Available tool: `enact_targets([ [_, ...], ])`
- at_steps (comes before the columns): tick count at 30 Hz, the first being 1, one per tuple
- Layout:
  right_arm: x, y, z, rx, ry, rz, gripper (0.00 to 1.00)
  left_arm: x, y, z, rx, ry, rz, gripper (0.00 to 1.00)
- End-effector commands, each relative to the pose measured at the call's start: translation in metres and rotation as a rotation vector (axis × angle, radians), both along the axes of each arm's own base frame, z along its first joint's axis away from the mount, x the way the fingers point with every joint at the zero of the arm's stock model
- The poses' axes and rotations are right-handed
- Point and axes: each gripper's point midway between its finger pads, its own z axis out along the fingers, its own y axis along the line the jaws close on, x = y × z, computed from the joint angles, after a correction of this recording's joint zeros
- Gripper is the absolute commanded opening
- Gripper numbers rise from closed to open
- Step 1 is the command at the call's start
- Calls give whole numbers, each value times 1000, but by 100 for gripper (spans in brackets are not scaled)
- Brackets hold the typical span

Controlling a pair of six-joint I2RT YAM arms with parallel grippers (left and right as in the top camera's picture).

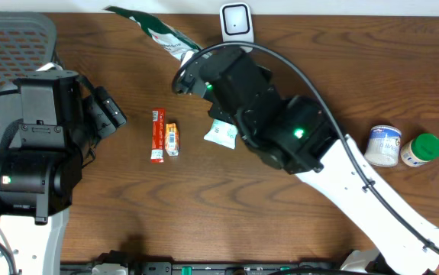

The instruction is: Scan the item barcode

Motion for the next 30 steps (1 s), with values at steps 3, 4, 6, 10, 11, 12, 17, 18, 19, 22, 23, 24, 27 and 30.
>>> enact_targets([
  [3, 20, 3, -2, -146, -144, -148, 1, -1, 3, 5, 14, -10, 3, 90],
  [4, 21, 5, -4, -152, -148, -153, 1, -1, 3, 5, 14, -10, 3, 90],
  [6, 24, 13, -12, -172, -154, -156, 1, -1, 3, 5, 14, -10, 3, 90],
  [10, 28, 23, -25, -233, -185, -189, 1, -1, 3, 5, 14, -10, 3, 90],
  [11, 31, 25, -27, -244, -203, -208, 1, -1, 3, 5, 14, -10, 3, 90],
  [12, 33, 29, -31, -251, -205, -206, 1, -1, 3, 5, 14, -10, 3, 90],
  [17, 46, 41, -49, -312, -220, -198, 1, -1, 3, 5, 14, -10, 3, 90],
  [18, 52, 43, -53, -343, -242, -212, 1, -1, 3, 5, 14, -10, 3, 90],
  [19, 56, 46, -55, -368, -258, -217, 1, -1, 3, 5, 14, -10, 3, 90],
  [22, 69, 56, -60, -424, -308, -218, 1, -1, 3, 5, 14, -10, 3, 90],
  [23, 73, 62, -63, -426, -319, -212, 1, -1, 3, 5, 14, -10, 3, 90],
  [24, 76, 66, -65, -424, -329, -208, 1, -1, 3, 5, 14, -10, 3, 90],
  [27, 88, 73, -68, -415, -357, -213, 1, -1, 3, 5, 14, -10, 3, 90],
  [30, 95, 71, -69, -414, -364, -224, 1, -1, 3, 5, 14, -10, 3, 90],
])
